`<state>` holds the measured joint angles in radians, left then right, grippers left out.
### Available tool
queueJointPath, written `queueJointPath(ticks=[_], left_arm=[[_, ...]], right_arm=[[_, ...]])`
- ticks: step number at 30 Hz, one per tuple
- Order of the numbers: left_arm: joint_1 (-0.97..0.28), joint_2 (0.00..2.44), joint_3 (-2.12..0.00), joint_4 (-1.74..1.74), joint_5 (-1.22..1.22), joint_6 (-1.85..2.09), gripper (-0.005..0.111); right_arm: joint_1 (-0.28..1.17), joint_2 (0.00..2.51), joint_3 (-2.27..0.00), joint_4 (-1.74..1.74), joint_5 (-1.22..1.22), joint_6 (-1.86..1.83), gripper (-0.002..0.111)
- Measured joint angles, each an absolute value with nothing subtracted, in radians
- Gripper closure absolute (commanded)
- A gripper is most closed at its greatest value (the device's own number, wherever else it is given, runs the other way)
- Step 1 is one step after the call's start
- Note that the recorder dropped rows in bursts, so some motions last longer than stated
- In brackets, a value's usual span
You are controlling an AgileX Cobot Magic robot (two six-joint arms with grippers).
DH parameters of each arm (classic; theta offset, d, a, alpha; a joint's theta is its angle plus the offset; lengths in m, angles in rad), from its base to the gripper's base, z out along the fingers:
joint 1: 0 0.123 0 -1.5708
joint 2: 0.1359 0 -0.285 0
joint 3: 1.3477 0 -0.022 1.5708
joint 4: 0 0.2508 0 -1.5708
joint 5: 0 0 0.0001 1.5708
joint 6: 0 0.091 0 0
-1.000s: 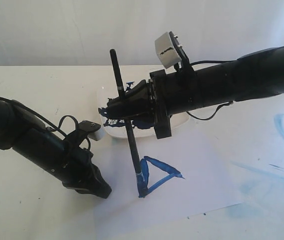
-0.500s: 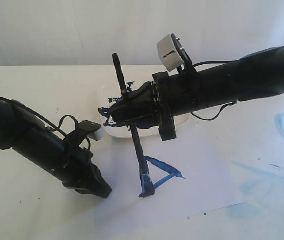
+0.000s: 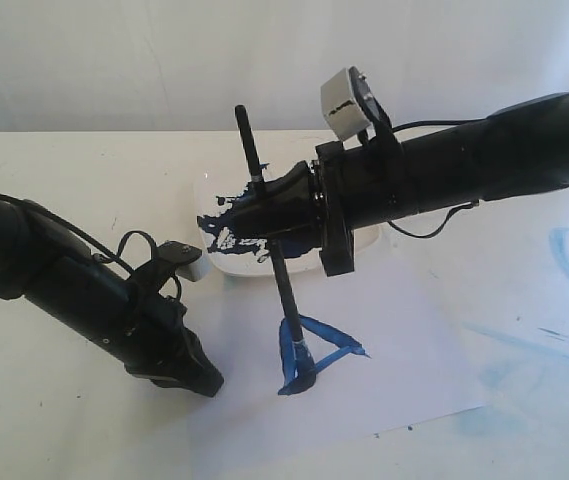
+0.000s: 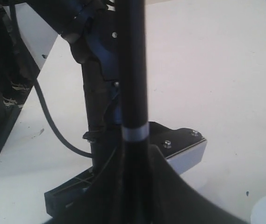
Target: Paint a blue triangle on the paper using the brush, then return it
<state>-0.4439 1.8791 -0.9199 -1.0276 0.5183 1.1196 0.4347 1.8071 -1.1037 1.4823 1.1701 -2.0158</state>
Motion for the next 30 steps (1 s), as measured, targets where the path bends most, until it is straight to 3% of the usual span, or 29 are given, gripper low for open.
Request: queueJointPath(ticks=[30], left_arm=[[-0.444,1.879,-0.920,-1.028,0.518,1.120,0.107]], right_arm=[[0.341,1.807,-1.104,1.478,1.134,-2.007,0.108]])
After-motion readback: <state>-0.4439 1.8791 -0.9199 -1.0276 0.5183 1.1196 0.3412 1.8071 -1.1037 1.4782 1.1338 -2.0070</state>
